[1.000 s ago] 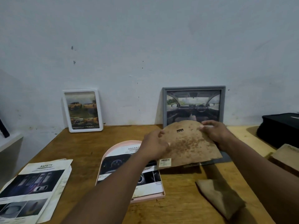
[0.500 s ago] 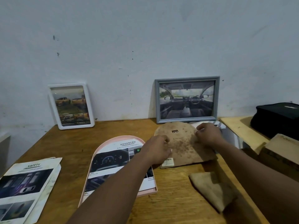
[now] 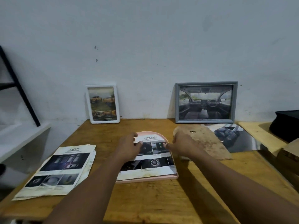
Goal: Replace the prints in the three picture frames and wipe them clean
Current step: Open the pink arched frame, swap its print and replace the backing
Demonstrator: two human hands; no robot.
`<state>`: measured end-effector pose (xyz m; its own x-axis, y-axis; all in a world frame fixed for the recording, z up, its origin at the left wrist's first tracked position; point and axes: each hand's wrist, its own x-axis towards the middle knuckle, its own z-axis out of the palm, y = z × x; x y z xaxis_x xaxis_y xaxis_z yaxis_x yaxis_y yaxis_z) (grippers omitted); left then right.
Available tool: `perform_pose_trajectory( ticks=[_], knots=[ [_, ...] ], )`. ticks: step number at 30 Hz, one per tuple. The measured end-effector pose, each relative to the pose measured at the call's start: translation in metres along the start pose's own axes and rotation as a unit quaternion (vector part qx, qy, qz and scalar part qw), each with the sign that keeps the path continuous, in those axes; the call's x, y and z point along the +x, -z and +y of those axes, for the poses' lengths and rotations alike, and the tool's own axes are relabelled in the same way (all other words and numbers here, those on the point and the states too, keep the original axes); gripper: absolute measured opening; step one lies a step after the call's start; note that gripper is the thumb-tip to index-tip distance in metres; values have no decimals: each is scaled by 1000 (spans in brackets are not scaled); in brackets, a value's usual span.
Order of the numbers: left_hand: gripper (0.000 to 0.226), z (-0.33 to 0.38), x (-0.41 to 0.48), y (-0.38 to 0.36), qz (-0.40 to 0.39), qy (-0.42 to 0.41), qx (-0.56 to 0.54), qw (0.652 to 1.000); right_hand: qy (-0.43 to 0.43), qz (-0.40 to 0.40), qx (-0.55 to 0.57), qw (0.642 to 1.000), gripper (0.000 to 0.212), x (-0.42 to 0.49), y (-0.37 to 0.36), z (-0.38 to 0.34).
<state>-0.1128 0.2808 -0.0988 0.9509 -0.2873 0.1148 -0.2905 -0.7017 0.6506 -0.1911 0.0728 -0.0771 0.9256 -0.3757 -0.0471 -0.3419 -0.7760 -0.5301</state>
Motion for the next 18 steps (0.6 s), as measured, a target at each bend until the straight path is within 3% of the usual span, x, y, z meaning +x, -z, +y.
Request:
perform_pose_trajectory(
  ticks=[2, 11, 18],
  knots=[
    [44, -20, -11, 9, 7, 14, -3, 1000, -12, -29, -15, 999, 30, -7, -15, -10],
    [48, -53, -30, 27, 83, 58, -105, 989, -23, 15, 38, 999, 31, -22, -52, -44],
    [45, -57, -26, 21, 110, 70, -123, 984, -50, 62, 39, 996, 28, -20, -55, -49]
  ],
)
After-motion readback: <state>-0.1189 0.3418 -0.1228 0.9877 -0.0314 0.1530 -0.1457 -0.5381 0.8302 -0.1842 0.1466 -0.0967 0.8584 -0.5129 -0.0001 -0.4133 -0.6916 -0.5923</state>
